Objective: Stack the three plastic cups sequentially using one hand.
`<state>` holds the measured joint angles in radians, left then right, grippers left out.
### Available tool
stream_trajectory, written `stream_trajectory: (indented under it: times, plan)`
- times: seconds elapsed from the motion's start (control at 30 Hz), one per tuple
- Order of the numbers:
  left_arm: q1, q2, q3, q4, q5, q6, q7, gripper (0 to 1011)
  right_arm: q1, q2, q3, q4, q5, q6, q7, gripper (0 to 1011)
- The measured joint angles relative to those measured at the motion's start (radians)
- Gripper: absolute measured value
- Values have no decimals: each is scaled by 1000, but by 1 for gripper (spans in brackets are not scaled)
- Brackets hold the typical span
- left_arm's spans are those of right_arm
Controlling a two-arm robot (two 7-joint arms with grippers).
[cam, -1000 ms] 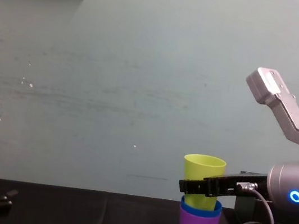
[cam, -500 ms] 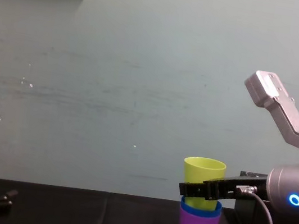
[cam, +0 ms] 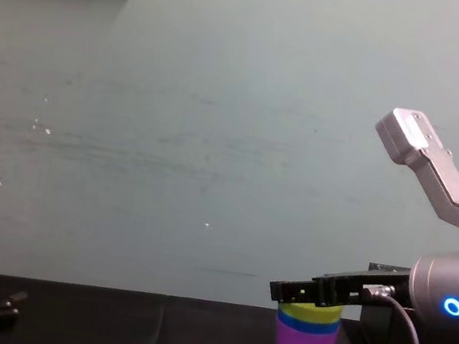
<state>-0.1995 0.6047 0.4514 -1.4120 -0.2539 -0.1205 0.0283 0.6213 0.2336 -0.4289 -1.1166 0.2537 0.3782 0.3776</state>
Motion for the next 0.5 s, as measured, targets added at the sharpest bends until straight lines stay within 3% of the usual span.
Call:
stream_trajectory:
  times: [0.1,0.5]
  plan:
    - [0,0,0,0,0,0,0,1000,0,0,0,0,0,0,0,1003]
    - [0,0,0,0,0,0,0,1000,1,0,0,0,0,1,0,1002]
